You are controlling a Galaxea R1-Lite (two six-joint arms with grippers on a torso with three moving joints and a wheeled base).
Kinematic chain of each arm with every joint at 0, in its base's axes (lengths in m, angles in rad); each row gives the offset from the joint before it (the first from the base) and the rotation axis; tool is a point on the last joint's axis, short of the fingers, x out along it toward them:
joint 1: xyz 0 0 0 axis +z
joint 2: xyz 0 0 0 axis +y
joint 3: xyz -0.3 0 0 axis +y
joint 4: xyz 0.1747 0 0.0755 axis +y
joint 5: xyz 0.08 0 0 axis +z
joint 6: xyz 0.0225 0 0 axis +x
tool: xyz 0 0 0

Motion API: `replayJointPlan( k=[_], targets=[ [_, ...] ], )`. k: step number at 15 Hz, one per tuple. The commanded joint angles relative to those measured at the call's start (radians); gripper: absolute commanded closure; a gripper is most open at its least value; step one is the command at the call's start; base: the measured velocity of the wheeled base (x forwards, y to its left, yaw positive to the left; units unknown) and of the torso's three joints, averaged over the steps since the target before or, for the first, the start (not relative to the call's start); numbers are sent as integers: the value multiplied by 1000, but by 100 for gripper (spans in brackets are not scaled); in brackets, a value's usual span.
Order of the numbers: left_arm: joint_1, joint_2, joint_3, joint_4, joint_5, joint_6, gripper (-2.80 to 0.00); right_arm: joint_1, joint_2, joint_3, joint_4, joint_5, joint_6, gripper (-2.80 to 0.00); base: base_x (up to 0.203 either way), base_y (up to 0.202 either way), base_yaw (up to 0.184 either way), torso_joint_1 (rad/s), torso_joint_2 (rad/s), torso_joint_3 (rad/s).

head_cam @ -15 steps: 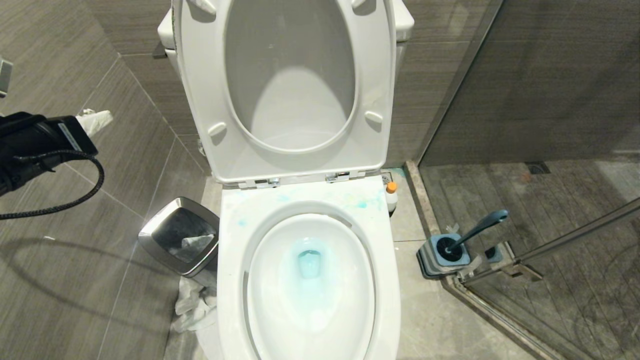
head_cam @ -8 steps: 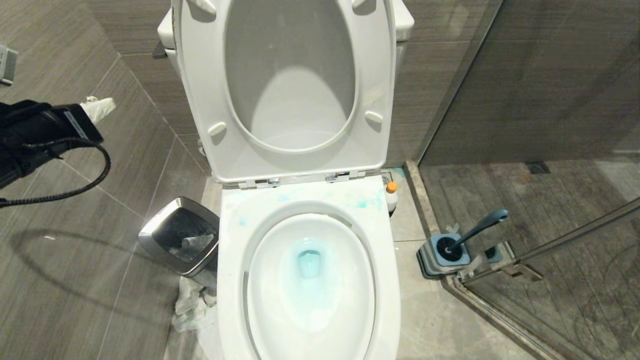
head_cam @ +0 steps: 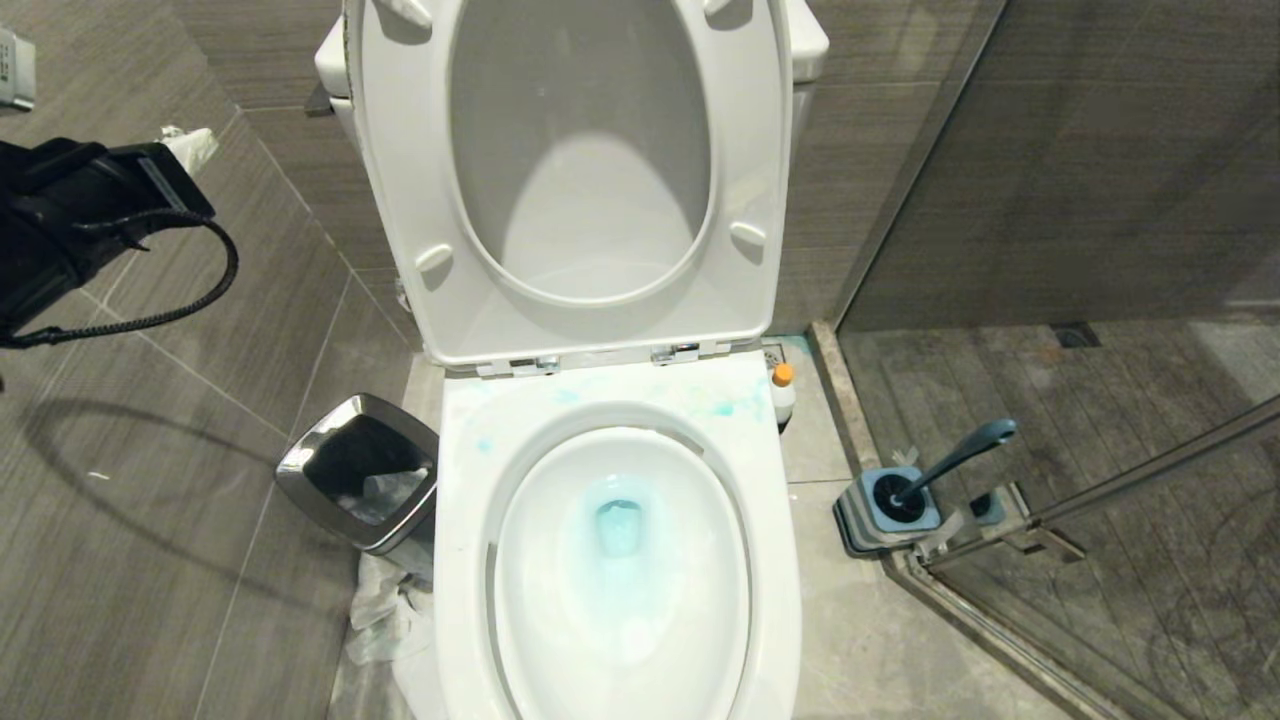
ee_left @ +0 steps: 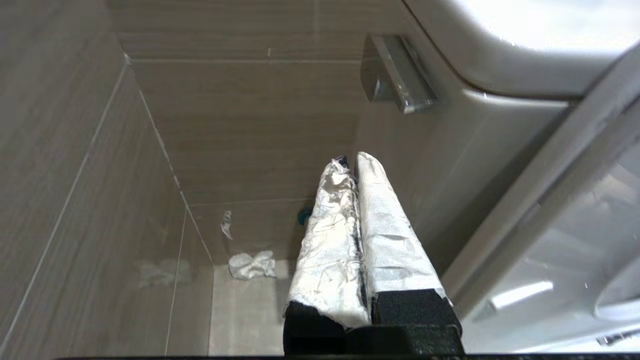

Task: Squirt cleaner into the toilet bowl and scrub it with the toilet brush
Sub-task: Flush the toilet

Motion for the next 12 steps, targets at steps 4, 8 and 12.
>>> replayJointPlan(
  k=[4,8,12],
  targets=[
    [-72,58,-95,-9,17,-30,0,0,2,0,0,0,0,0,0,0,0,0,0,0],
    [-119,105,-167,-9,42,-39,0,0,2,0,0,0,0,0,0,0,0,0,0,0],
    [-117,181,-285,-9,67,-39,0,0,2,0,0,0,0,0,0,0,0,0,0,0]
  ],
)
